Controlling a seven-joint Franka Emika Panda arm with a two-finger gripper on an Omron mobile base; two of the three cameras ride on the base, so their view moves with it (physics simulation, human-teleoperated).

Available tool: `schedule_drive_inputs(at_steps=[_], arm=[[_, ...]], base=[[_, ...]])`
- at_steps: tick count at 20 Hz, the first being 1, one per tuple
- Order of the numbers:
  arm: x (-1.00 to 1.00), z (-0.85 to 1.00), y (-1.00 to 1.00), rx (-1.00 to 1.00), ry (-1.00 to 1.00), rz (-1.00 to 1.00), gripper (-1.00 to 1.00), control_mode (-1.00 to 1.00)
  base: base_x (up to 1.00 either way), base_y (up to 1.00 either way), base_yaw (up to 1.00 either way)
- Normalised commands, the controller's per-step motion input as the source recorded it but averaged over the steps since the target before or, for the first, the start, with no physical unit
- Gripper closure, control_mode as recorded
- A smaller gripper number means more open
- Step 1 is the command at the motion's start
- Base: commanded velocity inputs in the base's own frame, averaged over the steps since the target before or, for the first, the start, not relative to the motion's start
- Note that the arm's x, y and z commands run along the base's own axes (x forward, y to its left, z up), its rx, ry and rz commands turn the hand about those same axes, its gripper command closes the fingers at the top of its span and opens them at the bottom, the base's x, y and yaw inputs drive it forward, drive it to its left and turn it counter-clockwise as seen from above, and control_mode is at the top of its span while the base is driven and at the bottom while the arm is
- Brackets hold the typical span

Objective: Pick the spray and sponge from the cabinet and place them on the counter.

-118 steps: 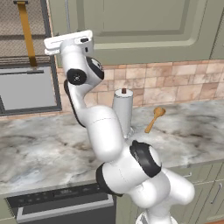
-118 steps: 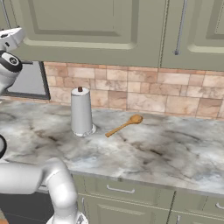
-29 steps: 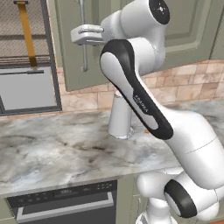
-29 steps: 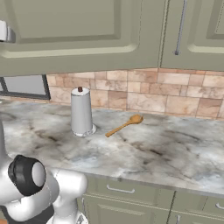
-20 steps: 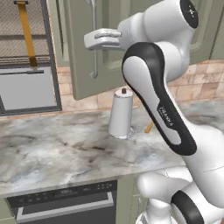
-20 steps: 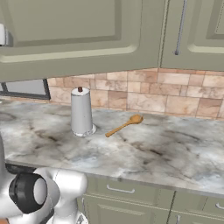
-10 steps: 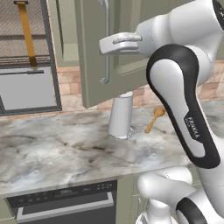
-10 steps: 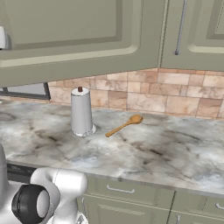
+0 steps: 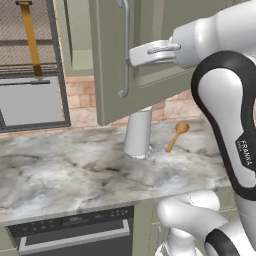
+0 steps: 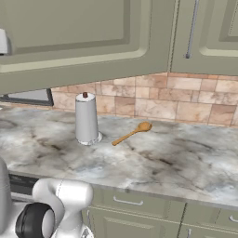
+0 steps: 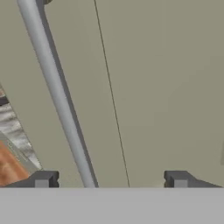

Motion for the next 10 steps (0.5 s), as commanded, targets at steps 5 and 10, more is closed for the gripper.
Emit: schedule_drive_inputs(at_steps=[5,10], arm=[[-0.44,0.07,0.01,0.00,-0.06,0.09,-1.00,-1.00],[-0.53,0.11,0.30,0.00,-0.06,0.08,-1.00,-1.00]], base=[[0.00,0.00,0.00],[0.00,0.00,0.00]])
